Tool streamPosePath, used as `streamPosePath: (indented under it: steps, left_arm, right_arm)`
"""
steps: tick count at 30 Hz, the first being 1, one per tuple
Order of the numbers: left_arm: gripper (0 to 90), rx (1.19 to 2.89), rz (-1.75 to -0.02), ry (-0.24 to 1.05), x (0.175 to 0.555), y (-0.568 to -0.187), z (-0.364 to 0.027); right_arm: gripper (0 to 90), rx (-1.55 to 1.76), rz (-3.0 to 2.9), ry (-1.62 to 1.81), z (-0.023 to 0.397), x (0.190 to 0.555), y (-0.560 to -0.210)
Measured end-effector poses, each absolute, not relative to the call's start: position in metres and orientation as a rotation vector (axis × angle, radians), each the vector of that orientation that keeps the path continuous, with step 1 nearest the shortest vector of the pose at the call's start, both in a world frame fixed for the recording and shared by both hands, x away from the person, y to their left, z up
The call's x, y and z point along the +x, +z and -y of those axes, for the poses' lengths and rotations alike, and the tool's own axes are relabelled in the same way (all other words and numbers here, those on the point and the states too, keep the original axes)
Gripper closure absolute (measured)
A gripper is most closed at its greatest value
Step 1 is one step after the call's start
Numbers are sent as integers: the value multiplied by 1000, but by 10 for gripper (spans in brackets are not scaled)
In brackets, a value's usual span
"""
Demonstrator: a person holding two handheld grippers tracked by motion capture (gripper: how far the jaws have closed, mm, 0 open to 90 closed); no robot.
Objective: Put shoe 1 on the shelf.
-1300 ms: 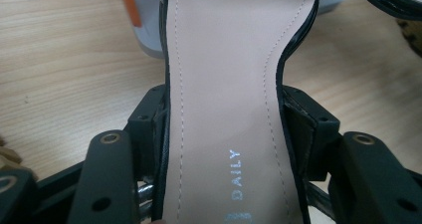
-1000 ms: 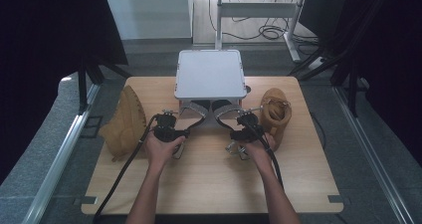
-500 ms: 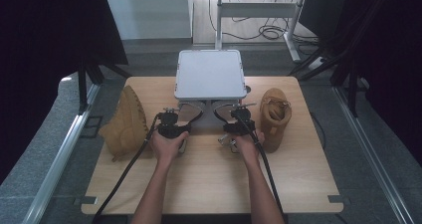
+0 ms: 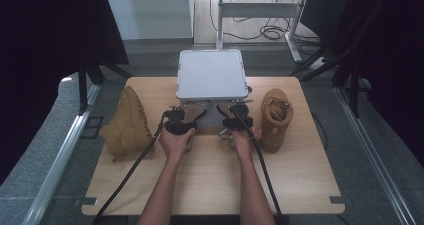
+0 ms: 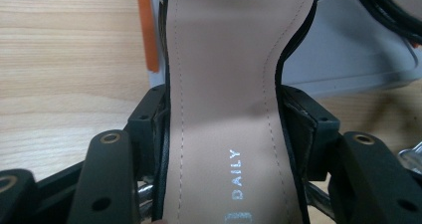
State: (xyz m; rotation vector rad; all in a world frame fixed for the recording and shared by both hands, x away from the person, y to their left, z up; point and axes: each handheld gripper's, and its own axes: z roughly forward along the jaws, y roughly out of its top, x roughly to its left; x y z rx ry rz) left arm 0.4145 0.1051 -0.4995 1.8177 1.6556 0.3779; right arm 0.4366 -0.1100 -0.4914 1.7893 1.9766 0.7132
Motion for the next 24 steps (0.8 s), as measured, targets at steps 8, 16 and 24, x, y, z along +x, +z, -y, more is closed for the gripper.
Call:
streamPosePath:
  steps: [8, 16, 24]
  left_arm:
    - [419, 1836, -1667, 362, 419, -508, -100]
    - [377, 1811, -1690, 243, 427, -510, -103]
    - [267, 1804, -1557, 298, 413, -486, -113]
  right_arm:
    - [414, 1816, -1997, 674, 96, 439, -503]
    - [376, 1852, -2039, 647, 95, 443, -509]
    - [173, 1803, -2062, 732, 100, 431, -507]
